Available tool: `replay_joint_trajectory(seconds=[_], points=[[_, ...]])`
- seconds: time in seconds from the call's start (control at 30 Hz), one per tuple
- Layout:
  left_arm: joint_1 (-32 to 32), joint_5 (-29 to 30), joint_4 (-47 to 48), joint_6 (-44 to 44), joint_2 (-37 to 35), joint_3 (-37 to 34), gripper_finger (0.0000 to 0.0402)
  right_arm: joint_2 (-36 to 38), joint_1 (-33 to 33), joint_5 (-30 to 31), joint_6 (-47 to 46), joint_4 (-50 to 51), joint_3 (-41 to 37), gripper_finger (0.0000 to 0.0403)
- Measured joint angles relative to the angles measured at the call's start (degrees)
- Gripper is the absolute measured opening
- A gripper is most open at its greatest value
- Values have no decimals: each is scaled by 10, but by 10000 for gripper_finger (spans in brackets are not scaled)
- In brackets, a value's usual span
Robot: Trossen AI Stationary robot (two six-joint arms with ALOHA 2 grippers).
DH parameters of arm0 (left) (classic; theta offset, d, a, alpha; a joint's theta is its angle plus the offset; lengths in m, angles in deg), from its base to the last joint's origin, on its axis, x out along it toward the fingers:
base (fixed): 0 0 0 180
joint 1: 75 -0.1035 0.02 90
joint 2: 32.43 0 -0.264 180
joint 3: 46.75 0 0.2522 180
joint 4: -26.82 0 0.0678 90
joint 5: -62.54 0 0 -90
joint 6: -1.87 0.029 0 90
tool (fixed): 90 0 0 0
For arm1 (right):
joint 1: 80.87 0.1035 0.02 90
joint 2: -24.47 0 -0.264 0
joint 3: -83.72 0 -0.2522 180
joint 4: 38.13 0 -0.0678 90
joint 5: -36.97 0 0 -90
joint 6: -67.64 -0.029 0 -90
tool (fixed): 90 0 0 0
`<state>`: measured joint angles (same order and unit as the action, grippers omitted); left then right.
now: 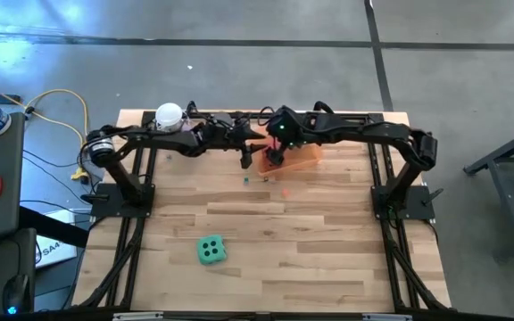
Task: Pick & Place Dice
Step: Put the bottom small blue dice into the orange bin
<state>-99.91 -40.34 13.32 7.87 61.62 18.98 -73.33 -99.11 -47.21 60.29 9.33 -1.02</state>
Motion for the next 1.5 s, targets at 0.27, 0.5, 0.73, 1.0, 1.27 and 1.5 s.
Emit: replay_joint_trajectory(seconds=[0.27,0.5,0.73,1.0,1.27,1.5], points=[[0,-1,150,0,-86,0,151,71,10,13,-1,23,0,400],[0,-51,337,0,-177,1,151,127,38,49,-6,83,1,400],[0,-100,523,3,-209,0,151,158,57,63,-61,163,0,400],[25,-104,571,17,-184,0,151,158,96,63,-82,192,0,400],[71,-102,491,47,-133,0,151,158,135,107,-111,185,0,400],[70,-79,488,62,-80,0,151,158,157,111,-126,188,0,400]])
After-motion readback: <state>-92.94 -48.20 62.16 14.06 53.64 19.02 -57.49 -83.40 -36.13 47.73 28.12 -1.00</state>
